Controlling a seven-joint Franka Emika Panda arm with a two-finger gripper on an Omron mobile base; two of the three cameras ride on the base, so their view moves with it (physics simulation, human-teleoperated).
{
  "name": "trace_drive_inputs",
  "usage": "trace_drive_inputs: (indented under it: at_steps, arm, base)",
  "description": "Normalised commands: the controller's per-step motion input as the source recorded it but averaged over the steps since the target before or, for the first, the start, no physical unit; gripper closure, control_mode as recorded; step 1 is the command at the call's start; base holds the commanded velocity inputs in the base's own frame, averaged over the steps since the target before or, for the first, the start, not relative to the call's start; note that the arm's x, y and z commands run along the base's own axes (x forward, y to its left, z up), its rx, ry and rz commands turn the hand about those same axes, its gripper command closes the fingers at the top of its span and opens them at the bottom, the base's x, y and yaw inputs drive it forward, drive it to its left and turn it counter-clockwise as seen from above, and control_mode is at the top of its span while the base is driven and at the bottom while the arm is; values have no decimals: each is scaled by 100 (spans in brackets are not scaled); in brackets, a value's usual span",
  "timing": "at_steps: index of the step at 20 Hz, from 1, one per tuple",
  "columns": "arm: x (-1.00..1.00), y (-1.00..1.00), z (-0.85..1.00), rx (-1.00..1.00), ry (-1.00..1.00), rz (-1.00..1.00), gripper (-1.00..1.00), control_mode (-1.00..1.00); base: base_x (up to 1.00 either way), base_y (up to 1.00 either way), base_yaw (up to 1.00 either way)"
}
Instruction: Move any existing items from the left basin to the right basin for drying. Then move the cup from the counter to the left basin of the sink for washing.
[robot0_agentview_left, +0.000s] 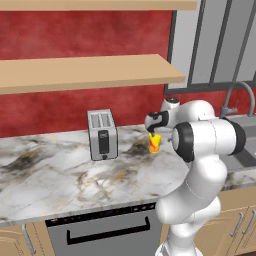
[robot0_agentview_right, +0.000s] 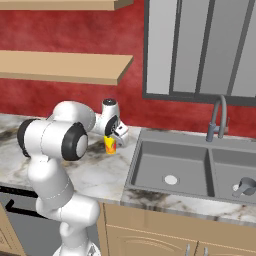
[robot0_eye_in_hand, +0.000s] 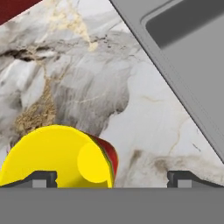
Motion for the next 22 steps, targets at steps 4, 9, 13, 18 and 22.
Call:
trace_drive_inputs:
  at_steps: [4,9,13,18,22]
  arm:
    - [0,0,-16,0,1,0,-100,-100]
    - [0,0,-11,0,0,0,-100,-100]
    - [0,5,-34,0,9,0,100,-100]
    - [-4,1,-2,0,0,0,100,-100]
    - [-10,0,0,0,0,0,100,-100]
  base:
    - [0,0,0]
    - [0,0,0]
    - [0,0,0]
    - [0,0,0]
    - [0,0,0]
